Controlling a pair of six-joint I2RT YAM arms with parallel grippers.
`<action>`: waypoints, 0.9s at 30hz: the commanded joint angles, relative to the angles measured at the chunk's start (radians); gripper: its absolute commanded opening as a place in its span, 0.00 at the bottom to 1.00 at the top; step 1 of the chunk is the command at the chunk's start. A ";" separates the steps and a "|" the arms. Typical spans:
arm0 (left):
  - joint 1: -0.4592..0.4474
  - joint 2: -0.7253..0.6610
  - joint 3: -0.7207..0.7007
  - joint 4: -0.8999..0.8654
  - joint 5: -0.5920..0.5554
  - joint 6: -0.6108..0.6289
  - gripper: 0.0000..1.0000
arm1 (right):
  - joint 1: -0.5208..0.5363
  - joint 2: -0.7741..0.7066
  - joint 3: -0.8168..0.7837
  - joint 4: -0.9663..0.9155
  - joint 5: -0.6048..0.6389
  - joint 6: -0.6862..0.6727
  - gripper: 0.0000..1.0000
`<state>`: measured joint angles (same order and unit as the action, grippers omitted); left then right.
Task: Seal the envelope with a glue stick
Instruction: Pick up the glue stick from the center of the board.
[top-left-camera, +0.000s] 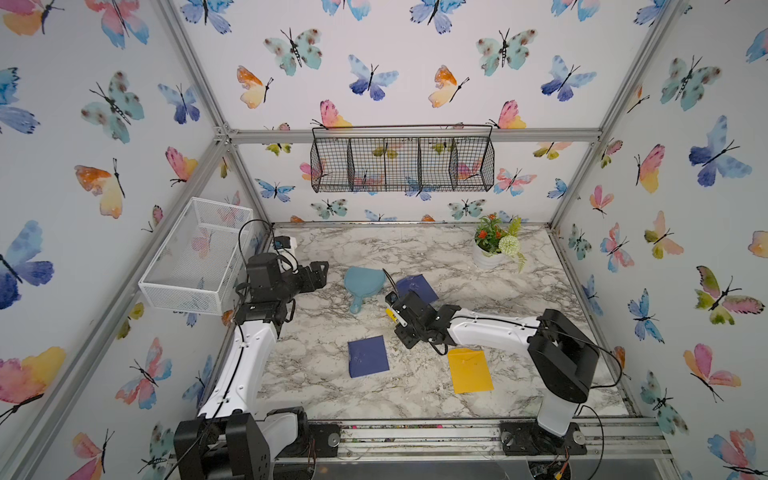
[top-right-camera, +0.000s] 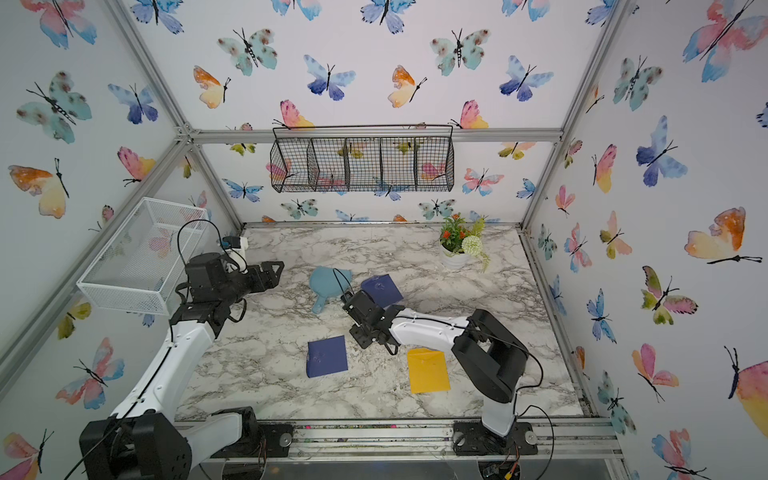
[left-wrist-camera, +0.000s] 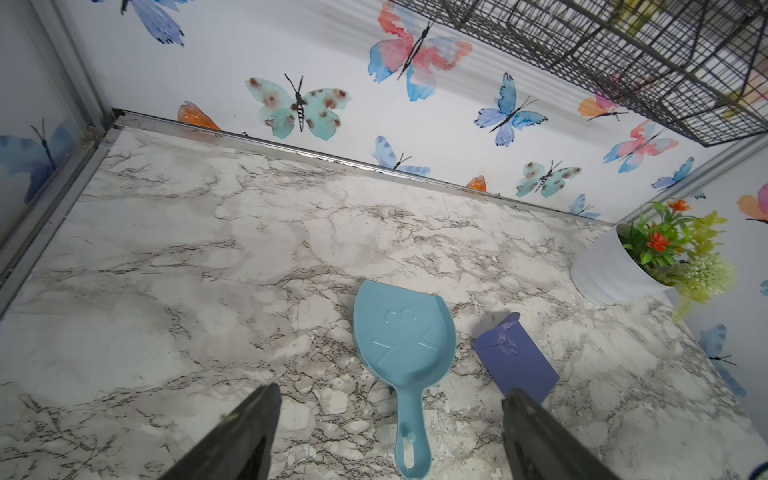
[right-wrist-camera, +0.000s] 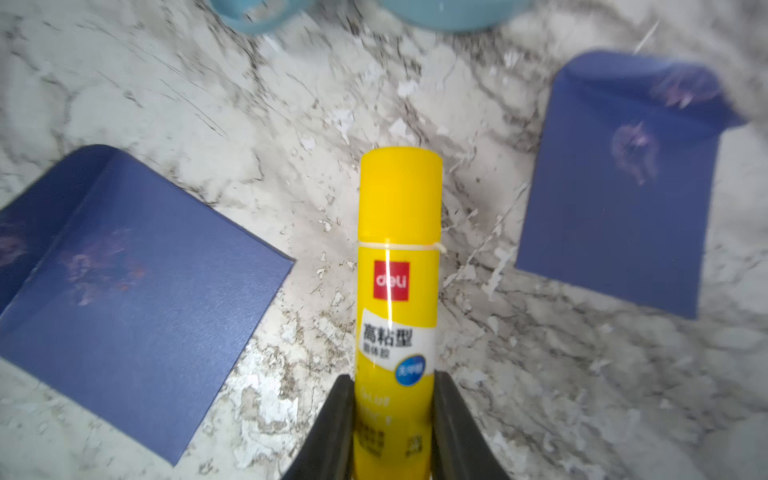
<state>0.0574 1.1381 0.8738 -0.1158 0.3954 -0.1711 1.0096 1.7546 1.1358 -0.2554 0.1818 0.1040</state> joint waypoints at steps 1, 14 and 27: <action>-0.061 -0.018 0.051 -0.050 0.068 0.046 0.88 | 0.001 -0.121 -0.053 0.100 -0.009 -0.218 0.21; -0.302 -0.046 0.223 -0.183 0.343 0.079 0.83 | -0.023 -0.504 -0.203 0.187 -0.194 -0.666 0.18; -0.369 -0.121 0.308 -0.286 0.504 0.066 0.69 | -0.023 -0.675 -0.223 0.233 -0.255 -0.806 0.11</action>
<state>-0.2829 1.0290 1.1545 -0.3363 0.8440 -0.1154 0.9890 1.1019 0.9150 -0.0578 -0.0277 -0.6666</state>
